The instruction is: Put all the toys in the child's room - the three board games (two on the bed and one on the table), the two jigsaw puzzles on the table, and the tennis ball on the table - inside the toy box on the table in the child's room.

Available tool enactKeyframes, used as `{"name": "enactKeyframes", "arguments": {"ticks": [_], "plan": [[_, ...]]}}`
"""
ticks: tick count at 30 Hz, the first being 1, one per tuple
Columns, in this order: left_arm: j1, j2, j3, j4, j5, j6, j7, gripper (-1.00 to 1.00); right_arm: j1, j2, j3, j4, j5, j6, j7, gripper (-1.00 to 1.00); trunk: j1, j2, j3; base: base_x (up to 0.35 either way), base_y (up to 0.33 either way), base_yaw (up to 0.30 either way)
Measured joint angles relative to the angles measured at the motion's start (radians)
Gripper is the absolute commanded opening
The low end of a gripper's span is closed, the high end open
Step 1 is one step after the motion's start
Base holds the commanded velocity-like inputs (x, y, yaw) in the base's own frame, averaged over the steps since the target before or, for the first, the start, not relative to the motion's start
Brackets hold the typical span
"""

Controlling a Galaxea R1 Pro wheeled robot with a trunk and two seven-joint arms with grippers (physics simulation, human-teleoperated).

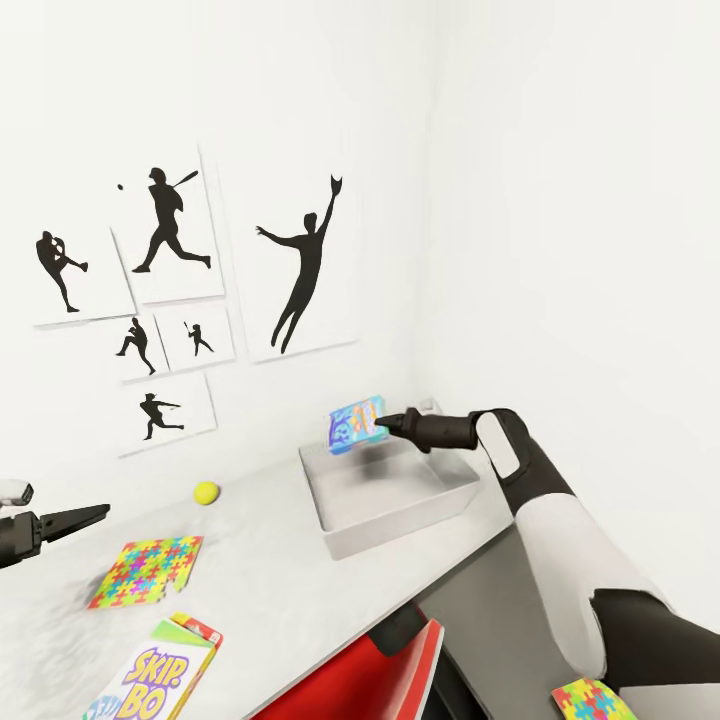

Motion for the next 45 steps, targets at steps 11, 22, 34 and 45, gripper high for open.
{"name": "enactKeyframes", "arguments": {"ticks": [11,22,34,45], "plan": [[0.000,0.000,0.000,0.000,0.000,0.000,0.000,1.00,-0.029,-0.054,0.007,0.140,-0.004,0.002,-0.001,-1.00,0.000,0.000,0.000,0.000,0.000,0.000],[0.000,0.000,0.000,0.000,0.000,0.000,0.000,1.00,-0.027,-0.053,0.033,0.189,-0.003,0.003,0.001,-1.00,0.000,0.000,0.000,0.000,0.000,0.000],[0.000,0.000,0.000,0.000,0.000,0.000,0.000,1.00,-0.025,-0.034,0.098,0.192,-0.005,0.006,0.000,-1.00,0.000,0.000,0.000,0.000,0.000,0.000],[0.000,-0.002,0.000,0.000,0.000,0.000,0.000,1.00,-0.024,-0.004,0.102,0.228,-0.004,0.006,-0.015,-1.00,0.000,0.000,0.000,0.000,0.000,0.000]]}}
